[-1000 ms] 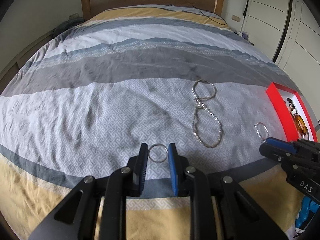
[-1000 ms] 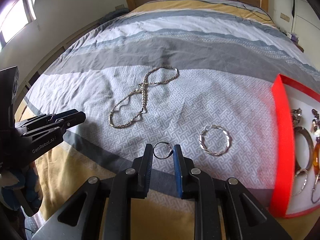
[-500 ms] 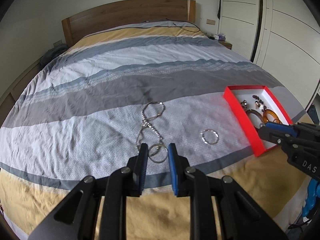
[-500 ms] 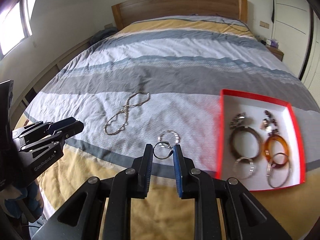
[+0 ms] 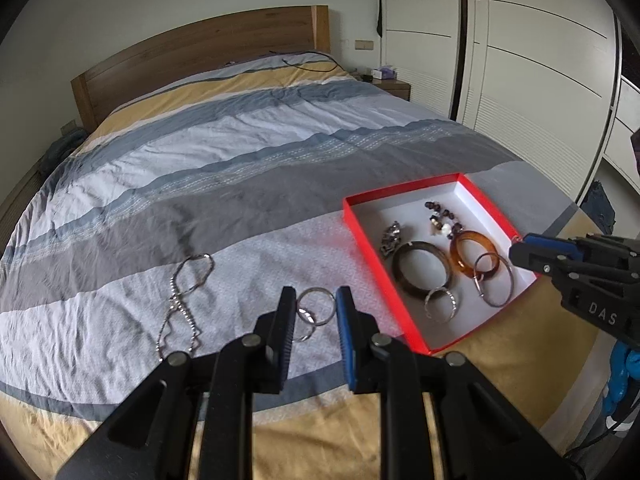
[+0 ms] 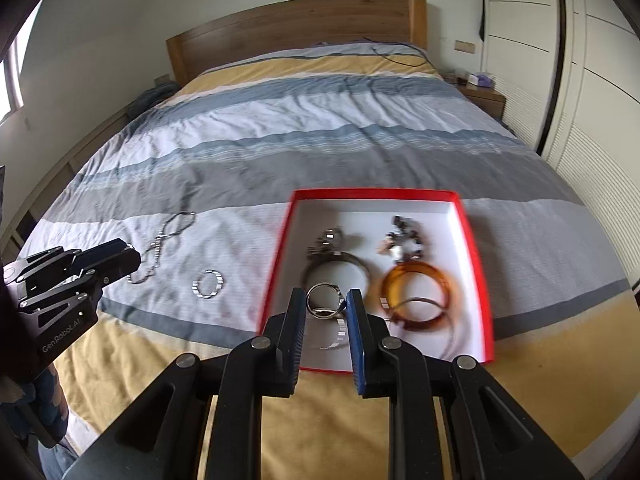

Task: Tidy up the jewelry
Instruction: 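Carry both held rings over the red box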

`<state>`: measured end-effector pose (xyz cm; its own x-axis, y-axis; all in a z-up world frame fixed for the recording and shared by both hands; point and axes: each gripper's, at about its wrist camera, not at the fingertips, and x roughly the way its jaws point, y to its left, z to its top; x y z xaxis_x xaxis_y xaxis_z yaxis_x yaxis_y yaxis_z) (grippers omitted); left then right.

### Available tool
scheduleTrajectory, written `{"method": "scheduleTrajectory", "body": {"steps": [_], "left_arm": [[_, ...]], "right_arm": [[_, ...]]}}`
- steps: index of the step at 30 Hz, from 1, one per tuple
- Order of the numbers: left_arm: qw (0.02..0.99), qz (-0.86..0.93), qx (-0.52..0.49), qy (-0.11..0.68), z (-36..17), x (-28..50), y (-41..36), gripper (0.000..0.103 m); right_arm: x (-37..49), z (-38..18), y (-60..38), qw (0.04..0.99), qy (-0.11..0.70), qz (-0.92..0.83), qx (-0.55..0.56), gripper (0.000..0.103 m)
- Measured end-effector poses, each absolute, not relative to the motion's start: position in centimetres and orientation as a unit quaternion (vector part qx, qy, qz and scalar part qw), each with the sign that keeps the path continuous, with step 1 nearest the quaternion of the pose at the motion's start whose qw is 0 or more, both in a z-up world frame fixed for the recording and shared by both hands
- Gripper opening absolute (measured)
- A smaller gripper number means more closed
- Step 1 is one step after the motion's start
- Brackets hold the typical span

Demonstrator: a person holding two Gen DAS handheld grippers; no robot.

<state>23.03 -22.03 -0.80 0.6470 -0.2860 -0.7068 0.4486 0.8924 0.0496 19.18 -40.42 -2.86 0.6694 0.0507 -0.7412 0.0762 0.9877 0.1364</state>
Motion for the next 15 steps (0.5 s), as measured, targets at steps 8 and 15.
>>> {"method": "scheduleTrajectory", "body": {"steps": [8, 15], "left_arm": [[0.884, -0.232, 0.134, 0.382, -3.1, 24.0, -28.4, 0.019], [0.860, -0.254, 0.156, 0.414, -6.7, 24.5, -32.2, 0.019]], "right_arm": [[20.1, -5.8, -44.8, 0.902, 0.422, -0.023, 0.087, 0.020], [21.0, -8.6, -46.8, 0.891, 0.445, -0.023, 0.088, 0.020]]}}
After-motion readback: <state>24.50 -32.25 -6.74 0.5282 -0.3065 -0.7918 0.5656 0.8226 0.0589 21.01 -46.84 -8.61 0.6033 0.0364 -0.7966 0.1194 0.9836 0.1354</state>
